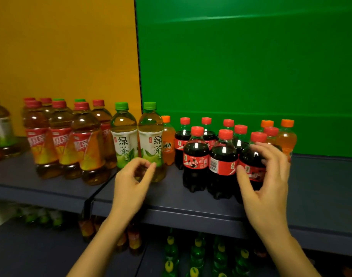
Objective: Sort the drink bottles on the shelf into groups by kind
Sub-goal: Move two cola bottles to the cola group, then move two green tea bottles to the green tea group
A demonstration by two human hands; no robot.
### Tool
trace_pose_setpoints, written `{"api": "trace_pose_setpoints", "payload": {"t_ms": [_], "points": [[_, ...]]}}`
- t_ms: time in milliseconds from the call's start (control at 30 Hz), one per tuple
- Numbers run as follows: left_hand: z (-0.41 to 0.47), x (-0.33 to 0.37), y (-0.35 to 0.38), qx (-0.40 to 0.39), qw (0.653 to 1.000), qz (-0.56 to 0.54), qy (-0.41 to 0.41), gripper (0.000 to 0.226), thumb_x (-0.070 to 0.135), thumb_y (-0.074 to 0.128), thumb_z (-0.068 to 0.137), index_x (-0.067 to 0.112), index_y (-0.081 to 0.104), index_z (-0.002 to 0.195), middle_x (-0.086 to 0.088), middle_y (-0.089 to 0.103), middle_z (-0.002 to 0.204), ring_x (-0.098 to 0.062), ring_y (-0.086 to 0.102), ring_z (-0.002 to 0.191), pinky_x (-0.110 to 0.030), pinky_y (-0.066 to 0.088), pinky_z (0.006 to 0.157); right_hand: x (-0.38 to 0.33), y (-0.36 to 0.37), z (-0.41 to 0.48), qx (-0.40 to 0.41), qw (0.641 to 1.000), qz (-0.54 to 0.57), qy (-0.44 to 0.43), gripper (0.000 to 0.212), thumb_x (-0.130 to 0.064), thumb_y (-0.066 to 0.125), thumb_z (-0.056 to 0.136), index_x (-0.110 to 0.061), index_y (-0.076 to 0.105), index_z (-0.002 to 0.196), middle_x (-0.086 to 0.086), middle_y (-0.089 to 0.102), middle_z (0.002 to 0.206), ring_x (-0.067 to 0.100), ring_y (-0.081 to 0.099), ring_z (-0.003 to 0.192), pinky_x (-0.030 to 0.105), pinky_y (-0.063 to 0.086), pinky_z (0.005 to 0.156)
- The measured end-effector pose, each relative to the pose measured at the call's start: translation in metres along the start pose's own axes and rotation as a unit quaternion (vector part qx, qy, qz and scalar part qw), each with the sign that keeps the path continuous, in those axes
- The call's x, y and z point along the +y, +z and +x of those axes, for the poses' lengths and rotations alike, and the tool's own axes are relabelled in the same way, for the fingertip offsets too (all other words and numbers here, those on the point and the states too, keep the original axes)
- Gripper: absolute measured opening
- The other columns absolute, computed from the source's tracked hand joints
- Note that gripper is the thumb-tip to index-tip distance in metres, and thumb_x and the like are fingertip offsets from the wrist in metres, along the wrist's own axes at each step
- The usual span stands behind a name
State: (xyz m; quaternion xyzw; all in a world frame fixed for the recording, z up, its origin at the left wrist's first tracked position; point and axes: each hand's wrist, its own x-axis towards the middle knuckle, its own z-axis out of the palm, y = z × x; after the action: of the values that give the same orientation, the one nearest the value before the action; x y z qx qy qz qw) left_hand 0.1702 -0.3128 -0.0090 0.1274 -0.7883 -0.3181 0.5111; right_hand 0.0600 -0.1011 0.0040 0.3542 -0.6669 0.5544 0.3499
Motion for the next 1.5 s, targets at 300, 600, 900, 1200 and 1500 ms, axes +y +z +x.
{"api": "trace_pose_setpoints", "payload": {"t_ms": [300,600,900,1200,1500], "points": [[0.026,-0.036,-0.039,0.084,0.989,0.123,0.003,0.059,0.021,0.065,0.083,0.001,0.036,0.13,-0.012,0.042,0.126,-0.012,0.035,0.116,-0.016,0.024,0.096,-0.051,0.099,0.003,-0.152,0.975,0.159,-0.035,0.033,-0.006,0.053,0.084,-0.017,0.052,0.115,-0.009,0.05,0.117,-0.001,0.044,0.116,0.012,0.033,0.099],[0.068,-0.07,-0.027,-0.041,0.997,-0.002,-0.06,0.1,0.025,0.082,0.064,0.007,0.018,0.139,-0.009,0.035,0.141,-0.021,0.037,0.131,-0.038,0.037,0.107,-0.044,0.194,0.016,-0.165,0.963,0.157,0.144,0.079,-0.013,0.07,0.078,-0.012,0.023,0.14,0.005,0.037,0.14,0.017,0.038,0.129,0.026,0.034,0.104],[0.08,-0.081,-0.024,-0.056,0.982,-0.117,-0.141,0.064,0.017,0.086,0.057,0.02,0.046,0.106,0.0,0.06,0.107,-0.017,0.059,0.102,-0.035,0.053,0.081,-0.029,0.21,0.02,-0.183,0.928,0.194,0.259,0.064,-0.026,0.083,0.064,-0.019,0.05,0.118,0.0,0.064,0.112,0.016,0.061,0.104,0.038,0.052,0.091],[0.06,-0.056,-0.034,-0.063,0.987,-0.114,-0.089,0.059,0.023,0.084,0.06,0.017,0.047,0.106,0.009,0.059,0.093,0.002,0.056,0.085,-0.019,0.051,0.068,-0.043,0.182,0.003,-0.147,0.929,0.239,0.242,0.069,-0.037,0.081,0.055,-0.02,0.055,0.117,0.0,0.068,0.108,0.014,0.066,0.1,0.041,0.053,0.089],[0.021,-0.02,-0.063,-0.048,0.977,-0.191,-0.085,0.067,0.045,0.076,0.046,0.025,0.047,0.103,0.004,0.063,0.097,-0.01,0.064,0.089,-0.035,0.057,0.073,-0.079,0.134,-0.012,-0.189,0.91,0.295,0.222,0.066,-0.042,0.078,0.054,-0.017,0.061,0.112,0.001,0.071,0.104,0.015,0.068,0.096,0.028,0.056,0.078]]}}
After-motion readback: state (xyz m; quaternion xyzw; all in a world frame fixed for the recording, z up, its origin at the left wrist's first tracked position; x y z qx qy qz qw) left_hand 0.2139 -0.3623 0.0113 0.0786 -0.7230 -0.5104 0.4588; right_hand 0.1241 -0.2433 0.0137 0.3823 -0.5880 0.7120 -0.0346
